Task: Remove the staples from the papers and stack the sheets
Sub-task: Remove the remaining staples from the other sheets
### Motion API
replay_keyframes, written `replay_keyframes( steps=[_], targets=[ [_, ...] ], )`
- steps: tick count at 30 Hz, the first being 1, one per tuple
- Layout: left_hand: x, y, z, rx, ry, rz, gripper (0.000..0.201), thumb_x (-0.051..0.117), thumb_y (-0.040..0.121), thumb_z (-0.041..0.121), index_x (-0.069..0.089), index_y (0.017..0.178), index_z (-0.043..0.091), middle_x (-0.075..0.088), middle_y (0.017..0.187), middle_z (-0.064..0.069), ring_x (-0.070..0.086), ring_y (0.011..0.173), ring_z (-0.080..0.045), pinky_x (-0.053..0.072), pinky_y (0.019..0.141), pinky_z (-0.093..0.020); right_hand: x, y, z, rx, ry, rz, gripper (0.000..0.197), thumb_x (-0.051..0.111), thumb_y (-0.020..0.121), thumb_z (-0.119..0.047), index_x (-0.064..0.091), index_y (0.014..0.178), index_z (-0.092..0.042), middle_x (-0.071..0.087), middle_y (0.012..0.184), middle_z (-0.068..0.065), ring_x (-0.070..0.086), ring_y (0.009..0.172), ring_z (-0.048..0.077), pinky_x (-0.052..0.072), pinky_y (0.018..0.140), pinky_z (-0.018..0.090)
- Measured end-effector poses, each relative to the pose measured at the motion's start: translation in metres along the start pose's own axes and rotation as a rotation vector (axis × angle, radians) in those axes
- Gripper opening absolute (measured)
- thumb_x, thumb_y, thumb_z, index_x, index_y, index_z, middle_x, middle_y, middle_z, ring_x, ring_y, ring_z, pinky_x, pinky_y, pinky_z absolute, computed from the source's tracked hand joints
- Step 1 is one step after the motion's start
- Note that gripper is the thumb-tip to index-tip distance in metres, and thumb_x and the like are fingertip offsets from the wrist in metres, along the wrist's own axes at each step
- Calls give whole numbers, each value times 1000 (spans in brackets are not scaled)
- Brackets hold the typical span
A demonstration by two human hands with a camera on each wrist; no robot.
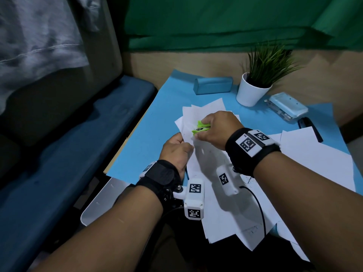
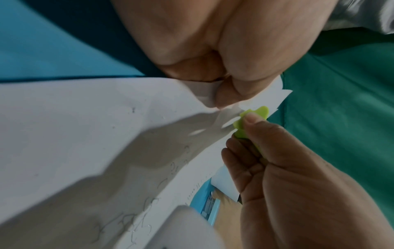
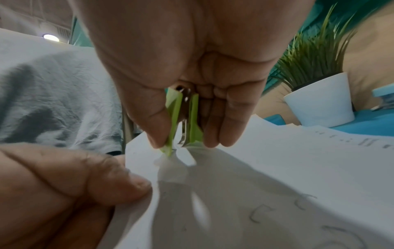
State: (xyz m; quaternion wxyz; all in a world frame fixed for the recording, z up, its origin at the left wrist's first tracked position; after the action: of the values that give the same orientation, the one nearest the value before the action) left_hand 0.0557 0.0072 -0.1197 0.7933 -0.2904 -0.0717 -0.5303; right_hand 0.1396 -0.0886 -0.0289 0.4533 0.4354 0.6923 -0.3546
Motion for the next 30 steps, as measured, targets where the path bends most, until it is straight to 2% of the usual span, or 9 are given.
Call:
replay_keyframes(
  steps=[4,7,9,11,15,19,23,27,30],
  targets=[
    [0,-1,1,0,3,26,38,44,75,-18,68,103,-7,69,96,-28,62,83,-37,53,85,-65,-2,-1,-1,-7,5,-9,47,76,76,-43,70,115,-18,67,116,2,58,107,20,34,76,18],
    [0,0,3,-1,-3,51,35,51,69,-11,67,100,-10,68,96,-34,62,81,-38,53,83,-66,-4,-3,-2,-21,24,-7,43,76,76,-41,71,111,-17,68,112,4,58,104,20,34,74,19],
    [0,-1,4,-3,-18,65,20,55,76,-11,66,92,-9,66,90,-32,60,79,-37,54,79,-58,-4,-3,-1,-18,60,-6,43,78,75,-40,72,110,-16,69,112,3,59,104,20,37,75,20],
    [0,-1,5,-5,-23,98,7,64,77,-2,66,84,-2,63,84,-25,57,78,-33,51,75,-51,-3,-3,0,-16,77,-5,42,79,74,-40,73,108,-16,70,109,2,59,102,20,36,74,20],
    [-3,6,3,-6,-44,152,32,71,64,11,67,91,-6,61,85,-20,54,80,-31,48,76,-48,5,-1,-5,-55,-30,-32,35,73,80,-42,70,99,-14,67,101,6,58,99,25,29,71,22],
    [1,7,5,-25,-66,149,30,68,65,8,68,94,1,60,86,-21,56,81,-32,53,80,-56,6,0,-6,-65,-84,-18,33,70,82,-41,68,94,-11,67,98,8,58,97,28,38,72,28],
    [1,7,5,-37,-36,156,29,68,61,11,65,90,7,55,83,-17,51,77,-30,46,72,-46,10,0,0,-63,-27,-13,37,72,80,-42,71,104,-15,69,104,5,59,101,25,41,78,25],
    [0,8,1,-26,-40,172,26,67,63,10,62,88,8,52,82,-15,47,75,-29,43,70,-45,11,2,5,-45,30,-13,38,74,77,-42,72,106,-17,69,106,4,60,101,22,36,75,21],
    [-1,8,0,-40,-29,181,25,66,62,11,56,84,11,48,82,-12,43,75,-29,40,68,-44,14,2,4,-47,26,-20,34,73,78,-40,71,103,-17,69,105,4,60,100,23,38,74,23]
  ],
)
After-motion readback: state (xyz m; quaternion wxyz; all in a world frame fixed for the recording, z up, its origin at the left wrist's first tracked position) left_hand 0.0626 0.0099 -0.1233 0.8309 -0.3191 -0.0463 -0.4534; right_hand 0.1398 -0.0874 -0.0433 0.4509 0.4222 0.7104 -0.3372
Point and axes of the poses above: each hand's wrist, its own y-axis towards the middle knuckle, its own x-axis out of the palm, z = x × y, the point moved 7 cm from there along y, towards the middle knuckle
